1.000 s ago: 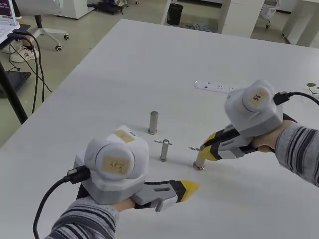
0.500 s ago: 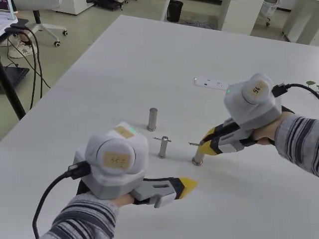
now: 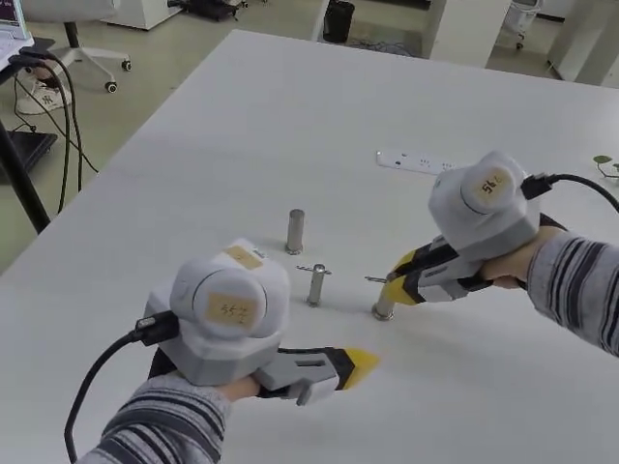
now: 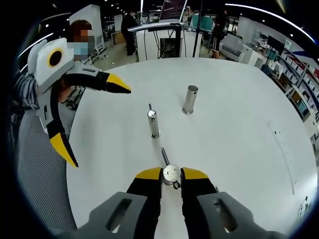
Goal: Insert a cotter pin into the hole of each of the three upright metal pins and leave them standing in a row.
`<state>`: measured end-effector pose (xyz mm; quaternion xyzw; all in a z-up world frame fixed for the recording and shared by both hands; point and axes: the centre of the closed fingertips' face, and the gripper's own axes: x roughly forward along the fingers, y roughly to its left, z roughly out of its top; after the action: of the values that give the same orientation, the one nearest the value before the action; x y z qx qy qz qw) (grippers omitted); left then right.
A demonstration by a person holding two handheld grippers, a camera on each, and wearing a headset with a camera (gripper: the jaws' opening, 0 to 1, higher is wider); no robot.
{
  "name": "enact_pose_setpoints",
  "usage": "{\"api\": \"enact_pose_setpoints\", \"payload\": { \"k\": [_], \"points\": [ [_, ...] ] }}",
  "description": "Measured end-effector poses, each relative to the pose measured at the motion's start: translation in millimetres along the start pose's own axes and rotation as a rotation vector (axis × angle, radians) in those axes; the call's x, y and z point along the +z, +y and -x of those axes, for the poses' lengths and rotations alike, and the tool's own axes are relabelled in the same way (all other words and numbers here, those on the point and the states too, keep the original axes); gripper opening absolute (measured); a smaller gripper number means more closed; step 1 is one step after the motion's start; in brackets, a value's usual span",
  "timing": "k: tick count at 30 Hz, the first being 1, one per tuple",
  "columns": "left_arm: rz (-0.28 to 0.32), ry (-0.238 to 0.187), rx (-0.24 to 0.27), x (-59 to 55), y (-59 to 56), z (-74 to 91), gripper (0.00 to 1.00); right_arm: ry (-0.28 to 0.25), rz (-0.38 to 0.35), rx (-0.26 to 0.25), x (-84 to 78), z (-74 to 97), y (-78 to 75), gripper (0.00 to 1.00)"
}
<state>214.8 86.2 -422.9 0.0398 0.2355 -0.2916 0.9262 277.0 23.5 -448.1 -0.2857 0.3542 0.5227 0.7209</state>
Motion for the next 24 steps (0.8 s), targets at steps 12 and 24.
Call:
{"api": "enact_pose_setpoints", "payload": {
  "k": [12,24],
  "points": [
    [0.0,0.01,0.0,-1.4,-0.1,0.2,0.87,-0.01,-0.063,-0.04,0.2,0.5,-1.6,0.09],
    [-0.005,0.005,-0.001,0.9,-1.4,0.3,0.87,-0.141,-0.075,-0.044,35.4,9.4,-1.5,0.2]
  ]
}}
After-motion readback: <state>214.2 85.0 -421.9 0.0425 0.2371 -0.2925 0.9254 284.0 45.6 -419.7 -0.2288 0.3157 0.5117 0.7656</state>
